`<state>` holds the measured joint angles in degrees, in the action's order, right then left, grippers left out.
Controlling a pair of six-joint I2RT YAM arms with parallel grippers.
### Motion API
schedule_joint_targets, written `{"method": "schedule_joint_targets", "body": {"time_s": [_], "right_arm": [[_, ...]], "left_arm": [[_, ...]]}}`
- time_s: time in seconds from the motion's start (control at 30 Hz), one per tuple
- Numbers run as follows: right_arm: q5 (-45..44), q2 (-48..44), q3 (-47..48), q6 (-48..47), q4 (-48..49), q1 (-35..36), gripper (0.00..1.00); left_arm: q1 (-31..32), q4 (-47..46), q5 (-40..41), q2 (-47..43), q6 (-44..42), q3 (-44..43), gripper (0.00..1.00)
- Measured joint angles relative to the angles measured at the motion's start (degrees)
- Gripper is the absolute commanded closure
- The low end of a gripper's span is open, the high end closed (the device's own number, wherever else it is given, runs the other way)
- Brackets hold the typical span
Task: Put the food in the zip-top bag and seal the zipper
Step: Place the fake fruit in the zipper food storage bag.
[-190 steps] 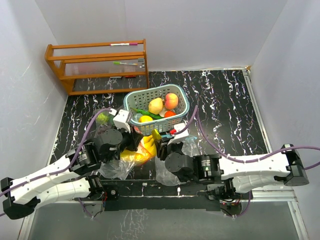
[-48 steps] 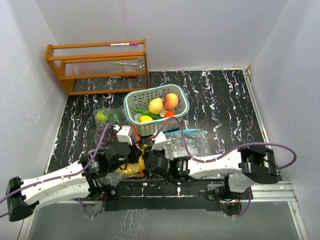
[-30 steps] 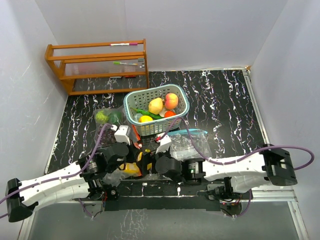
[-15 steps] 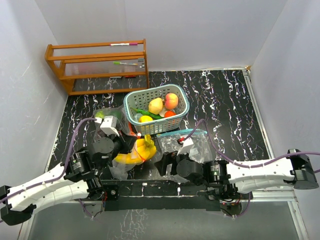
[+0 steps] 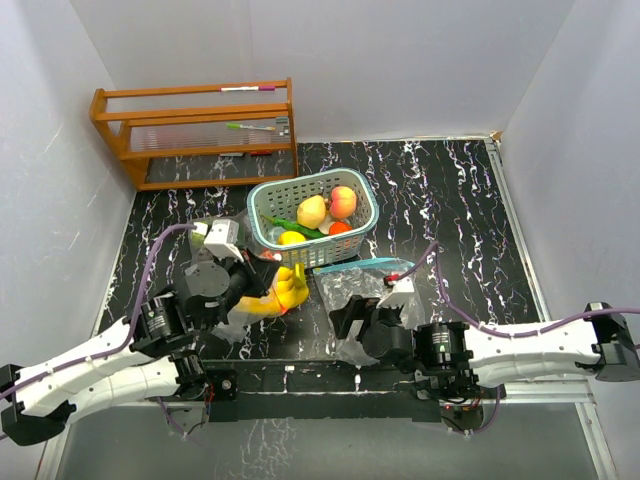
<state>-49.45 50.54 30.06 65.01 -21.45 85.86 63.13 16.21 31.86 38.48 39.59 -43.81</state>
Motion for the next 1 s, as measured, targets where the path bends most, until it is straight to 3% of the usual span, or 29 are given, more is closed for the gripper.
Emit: {"method": "schedule_joint_targets", "body": {"time_s": [0.37, 0.57, 0.67, 0.77, 1.0], "right_arm": [[-1.3, 3.6, 1.2, 4.2, -0.7, -3.2, 0.07], [5.2, -2.4, -1.6, -1.9, 13.1, -6.6, 0.14], [9.0, -3.9, -1.4, -4.3, 19.3, -7.1, 0.22], [11.4, -2.7, -0.2, -5.6, 22.4, -7.3, 0.47], [12.6, 1.0, 0.5, -1.2, 23.0, -12.0, 0.49]], "left_arm": [[0.0, -5.1, -2.4, 0.3, -3.0, -7.7, 1.00], [0.0, -6.4, -3.9, 0.5, -4.5, -10.3, 1.00], [0.0, -7.2, -4.5, 0.9, -5.4, -12.2, 1.00], [0.0, -8.2, -5.3, 0.9, -6.2, -13.6, 1.00], [0.0, -10.2, -7.3, 1.2, -7.2, -15.8, 1.00]]}}
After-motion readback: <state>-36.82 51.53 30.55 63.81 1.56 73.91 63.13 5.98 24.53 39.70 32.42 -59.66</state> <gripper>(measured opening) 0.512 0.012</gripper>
